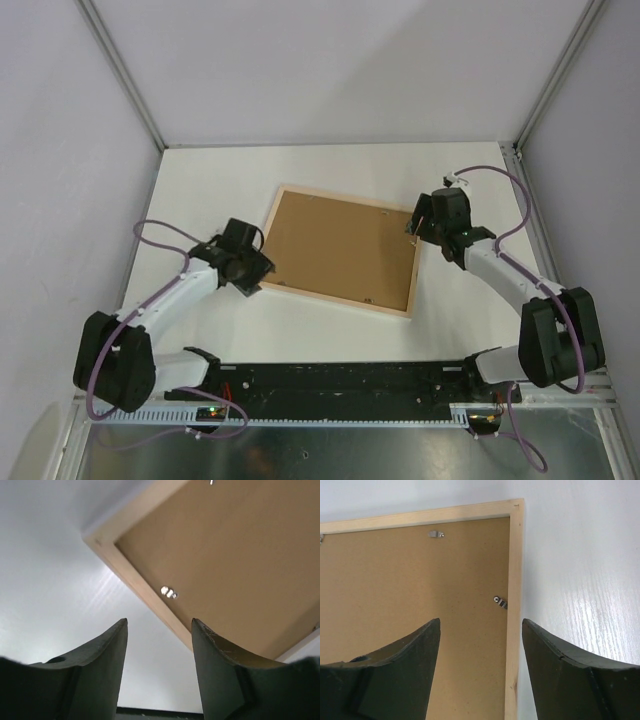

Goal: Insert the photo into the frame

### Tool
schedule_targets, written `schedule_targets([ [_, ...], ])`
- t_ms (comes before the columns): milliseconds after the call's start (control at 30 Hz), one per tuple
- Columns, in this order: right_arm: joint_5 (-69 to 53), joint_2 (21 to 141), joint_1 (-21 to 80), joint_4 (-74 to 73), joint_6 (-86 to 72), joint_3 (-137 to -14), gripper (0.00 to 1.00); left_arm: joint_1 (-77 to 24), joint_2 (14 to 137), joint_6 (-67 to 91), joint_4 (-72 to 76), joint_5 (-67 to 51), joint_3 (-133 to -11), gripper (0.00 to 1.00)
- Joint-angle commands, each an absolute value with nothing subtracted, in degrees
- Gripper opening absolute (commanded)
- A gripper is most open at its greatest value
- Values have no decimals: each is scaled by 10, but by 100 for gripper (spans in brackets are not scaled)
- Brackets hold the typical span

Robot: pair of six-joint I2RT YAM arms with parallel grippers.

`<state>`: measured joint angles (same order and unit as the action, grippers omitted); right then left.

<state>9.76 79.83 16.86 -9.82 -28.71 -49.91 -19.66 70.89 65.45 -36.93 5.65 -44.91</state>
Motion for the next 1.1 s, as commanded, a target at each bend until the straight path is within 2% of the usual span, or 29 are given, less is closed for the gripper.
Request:
schedule_targets([
  [0, 105, 766, 179, -108, -297, -505, 70, -267, 700, 829, -365, 65, -440, 59],
  [267, 113, 755, 184, -120, -302, -505, 70, -337, 791, 889, -349, 49, -466, 58],
  [533, 111, 753, 184, -122, -297, -505, 70, -351, 848, 885, -283, 27, -466, 55],
  [933, 102, 759, 184, -117, -293, -505, 70, -346, 887, 843, -273, 59, -472, 36],
  [1033, 100, 758, 182, -116, -290, -505, 70, -327, 898, 803, -273, 65, -486, 25],
  [1067, 99, 758, 182, -117, -288, -505, 70, -314, 905, 770, -273, 66, -494, 17],
])
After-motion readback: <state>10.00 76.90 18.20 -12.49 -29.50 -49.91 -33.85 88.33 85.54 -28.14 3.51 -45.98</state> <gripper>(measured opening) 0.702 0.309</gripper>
